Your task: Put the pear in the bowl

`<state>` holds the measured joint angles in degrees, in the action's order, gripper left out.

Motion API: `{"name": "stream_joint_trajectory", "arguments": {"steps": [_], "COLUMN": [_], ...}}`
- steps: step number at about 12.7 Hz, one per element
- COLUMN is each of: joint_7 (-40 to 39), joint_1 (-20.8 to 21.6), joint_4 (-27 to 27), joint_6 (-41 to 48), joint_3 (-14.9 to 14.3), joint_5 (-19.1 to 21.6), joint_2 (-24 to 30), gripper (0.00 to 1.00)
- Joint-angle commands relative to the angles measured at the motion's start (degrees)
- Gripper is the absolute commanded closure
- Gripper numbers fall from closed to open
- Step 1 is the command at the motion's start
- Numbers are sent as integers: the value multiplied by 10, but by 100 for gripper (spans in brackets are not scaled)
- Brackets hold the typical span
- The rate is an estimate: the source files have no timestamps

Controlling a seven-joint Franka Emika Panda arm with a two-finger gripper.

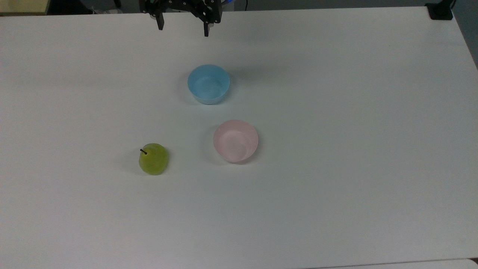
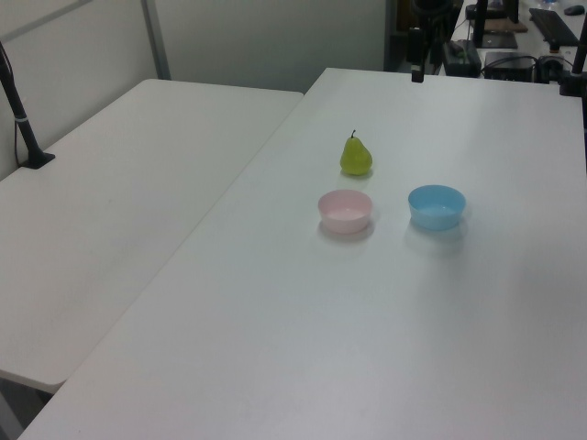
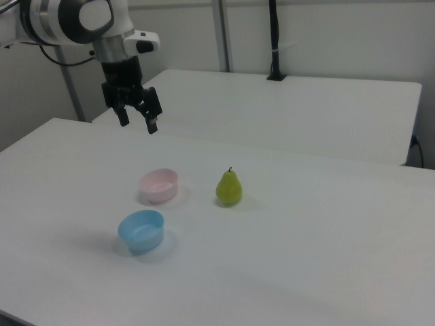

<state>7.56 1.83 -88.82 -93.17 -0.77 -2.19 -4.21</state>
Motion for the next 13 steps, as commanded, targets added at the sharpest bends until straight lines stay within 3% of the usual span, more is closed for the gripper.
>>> {"name": "stream_joint_trajectory", "arguments": {"steps": [1, 7, 13], "joint_7": [-15, -23, -119], "joint_1": [2, 1, -33], "joint_4": [-15, -16, -15], "joint_6": [7, 4, -32], "joint_3": [-4, -4, -4], "joint_5": [0, 0, 9], "joint_2": [17, 17, 9], "gripper": [0, 0, 0]}}
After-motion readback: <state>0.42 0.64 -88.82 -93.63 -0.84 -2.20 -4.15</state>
